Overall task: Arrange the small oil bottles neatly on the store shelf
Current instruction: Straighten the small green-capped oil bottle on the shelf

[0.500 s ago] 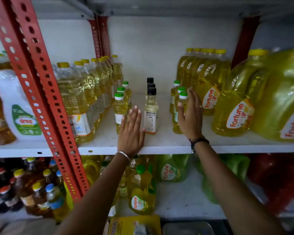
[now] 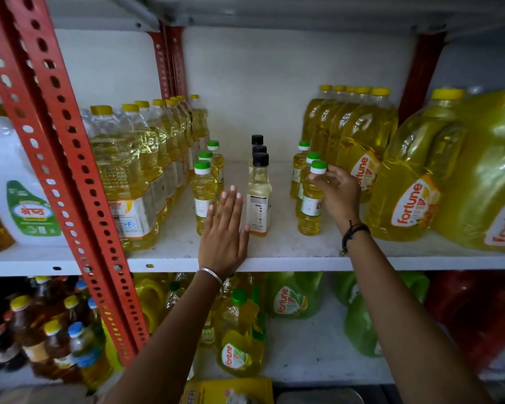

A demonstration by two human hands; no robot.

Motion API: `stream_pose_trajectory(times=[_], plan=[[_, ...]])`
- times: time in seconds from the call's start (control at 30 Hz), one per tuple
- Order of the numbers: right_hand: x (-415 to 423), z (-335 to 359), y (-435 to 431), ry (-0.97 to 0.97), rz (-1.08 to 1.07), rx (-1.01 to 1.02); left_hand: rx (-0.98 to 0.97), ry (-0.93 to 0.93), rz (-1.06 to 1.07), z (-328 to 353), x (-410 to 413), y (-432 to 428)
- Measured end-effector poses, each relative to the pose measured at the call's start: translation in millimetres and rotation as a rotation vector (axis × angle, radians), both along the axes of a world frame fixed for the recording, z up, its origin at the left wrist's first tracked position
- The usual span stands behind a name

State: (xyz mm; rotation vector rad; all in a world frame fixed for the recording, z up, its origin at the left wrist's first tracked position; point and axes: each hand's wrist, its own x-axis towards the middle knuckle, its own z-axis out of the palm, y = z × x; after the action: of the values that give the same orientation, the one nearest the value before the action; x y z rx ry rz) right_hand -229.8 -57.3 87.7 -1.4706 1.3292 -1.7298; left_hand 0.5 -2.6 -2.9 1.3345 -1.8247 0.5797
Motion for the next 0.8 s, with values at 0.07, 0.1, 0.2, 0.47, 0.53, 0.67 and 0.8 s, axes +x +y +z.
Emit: stream_pose_trajectory(times=[0.07,0.1,0.2,0.47,0.53,0.67,0.8], plan=[[0,4,-3,0.005,-0.019,0.017,0.007,0.012,-0.002,0,0,1],[1,6,-3,0.011,-0.030,0.027,0.011,0.013,-0.001,1,0,1],[1,9,-5,0.112,-0.046,0.038,0.017,0.017,-0.001,1,0,2],[-7,5,-2,0.086,0.064,-0.008,0.017,0.021,-0.003,1,-1,2],[-5,6,-4,0.056,0.023,0.007,0.016,0.019,-0.001,0,-1,1],[1,7,-4,0.075,-0.041,0.028,0.021,0.023,-0.003,1,-1,2],[3,6,-1,0.142,-0.071,0.026,0.025,0.032,-0.001,1,-2,2]])
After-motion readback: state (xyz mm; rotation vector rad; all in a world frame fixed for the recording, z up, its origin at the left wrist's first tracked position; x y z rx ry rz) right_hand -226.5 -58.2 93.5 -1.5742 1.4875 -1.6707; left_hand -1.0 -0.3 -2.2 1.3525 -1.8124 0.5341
